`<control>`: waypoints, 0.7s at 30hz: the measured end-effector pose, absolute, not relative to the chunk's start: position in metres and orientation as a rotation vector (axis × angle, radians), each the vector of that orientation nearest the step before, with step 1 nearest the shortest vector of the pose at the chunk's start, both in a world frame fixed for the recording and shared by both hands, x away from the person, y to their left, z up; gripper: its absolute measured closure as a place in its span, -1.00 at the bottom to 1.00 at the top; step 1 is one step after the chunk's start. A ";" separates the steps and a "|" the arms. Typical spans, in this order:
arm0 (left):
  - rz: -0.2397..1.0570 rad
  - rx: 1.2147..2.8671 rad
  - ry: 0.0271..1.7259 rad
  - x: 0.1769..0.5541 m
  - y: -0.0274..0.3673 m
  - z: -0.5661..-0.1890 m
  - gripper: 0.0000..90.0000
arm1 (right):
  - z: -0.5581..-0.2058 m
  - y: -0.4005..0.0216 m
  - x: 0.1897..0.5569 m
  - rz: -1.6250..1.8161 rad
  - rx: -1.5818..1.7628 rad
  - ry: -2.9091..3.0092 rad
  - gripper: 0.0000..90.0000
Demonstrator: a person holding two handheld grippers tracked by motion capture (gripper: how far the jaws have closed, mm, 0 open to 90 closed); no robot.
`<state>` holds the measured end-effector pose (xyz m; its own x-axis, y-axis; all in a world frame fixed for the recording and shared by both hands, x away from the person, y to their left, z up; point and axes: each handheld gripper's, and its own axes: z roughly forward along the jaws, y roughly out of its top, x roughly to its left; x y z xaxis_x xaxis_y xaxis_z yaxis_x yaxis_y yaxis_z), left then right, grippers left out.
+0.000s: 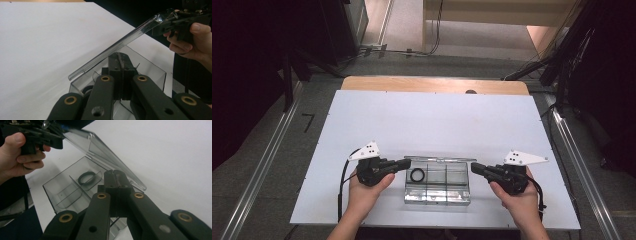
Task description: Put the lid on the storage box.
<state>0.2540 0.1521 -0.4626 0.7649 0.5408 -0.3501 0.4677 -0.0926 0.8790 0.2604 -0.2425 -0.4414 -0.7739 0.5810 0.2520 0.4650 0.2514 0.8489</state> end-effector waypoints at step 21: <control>0.084 1.746 0.757 0.240 0.149 -0.460 1.00 | -0.441 -0.242 0.248 1.535 0.921 2.409 0.94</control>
<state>0.2397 0.1486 -0.4605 0.7879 0.5250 -0.3219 0.4419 -0.1180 0.8893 0.2482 -0.2418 -0.4407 -0.8027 0.5619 0.1999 0.4185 0.2918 0.8601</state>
